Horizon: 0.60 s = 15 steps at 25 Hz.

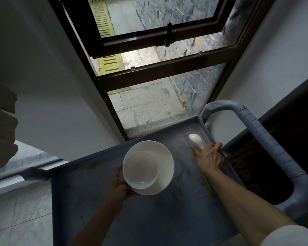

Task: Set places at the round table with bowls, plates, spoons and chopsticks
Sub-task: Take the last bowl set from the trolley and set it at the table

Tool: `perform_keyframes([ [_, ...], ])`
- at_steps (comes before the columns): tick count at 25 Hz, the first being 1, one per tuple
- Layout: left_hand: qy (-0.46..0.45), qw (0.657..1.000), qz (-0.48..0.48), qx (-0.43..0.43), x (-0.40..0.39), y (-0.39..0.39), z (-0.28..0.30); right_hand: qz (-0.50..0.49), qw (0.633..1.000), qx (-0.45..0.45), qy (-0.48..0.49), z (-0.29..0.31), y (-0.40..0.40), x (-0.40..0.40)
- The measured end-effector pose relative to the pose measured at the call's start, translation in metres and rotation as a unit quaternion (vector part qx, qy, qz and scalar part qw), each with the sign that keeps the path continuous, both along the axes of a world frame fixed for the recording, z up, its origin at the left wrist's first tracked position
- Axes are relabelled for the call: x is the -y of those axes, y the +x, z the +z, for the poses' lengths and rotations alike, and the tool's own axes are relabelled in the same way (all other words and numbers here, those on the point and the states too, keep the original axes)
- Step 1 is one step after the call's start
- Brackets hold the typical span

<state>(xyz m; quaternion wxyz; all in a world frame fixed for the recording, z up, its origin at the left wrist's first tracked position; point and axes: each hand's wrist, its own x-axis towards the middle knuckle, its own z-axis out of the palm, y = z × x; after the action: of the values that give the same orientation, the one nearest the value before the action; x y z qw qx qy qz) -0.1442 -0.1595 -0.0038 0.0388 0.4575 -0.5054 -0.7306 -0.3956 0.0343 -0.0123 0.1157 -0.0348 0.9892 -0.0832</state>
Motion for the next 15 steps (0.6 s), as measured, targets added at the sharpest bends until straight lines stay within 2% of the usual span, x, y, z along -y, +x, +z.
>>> perform_keyframes([
  [8, 0.001, 1.000, 0.010, -0.003, -0.002, 0.001, 0.005, 0.089, 0.996, 0.019, 0.001, -0.005, 0.023, 0.016],
  [15, 0.001, 1.000, 0.006, 0.000, -0.005, 0.009, 0.011, 0.159, 0.983, 0.030, 0.084, 0.001, 0.029, 0.023],
])
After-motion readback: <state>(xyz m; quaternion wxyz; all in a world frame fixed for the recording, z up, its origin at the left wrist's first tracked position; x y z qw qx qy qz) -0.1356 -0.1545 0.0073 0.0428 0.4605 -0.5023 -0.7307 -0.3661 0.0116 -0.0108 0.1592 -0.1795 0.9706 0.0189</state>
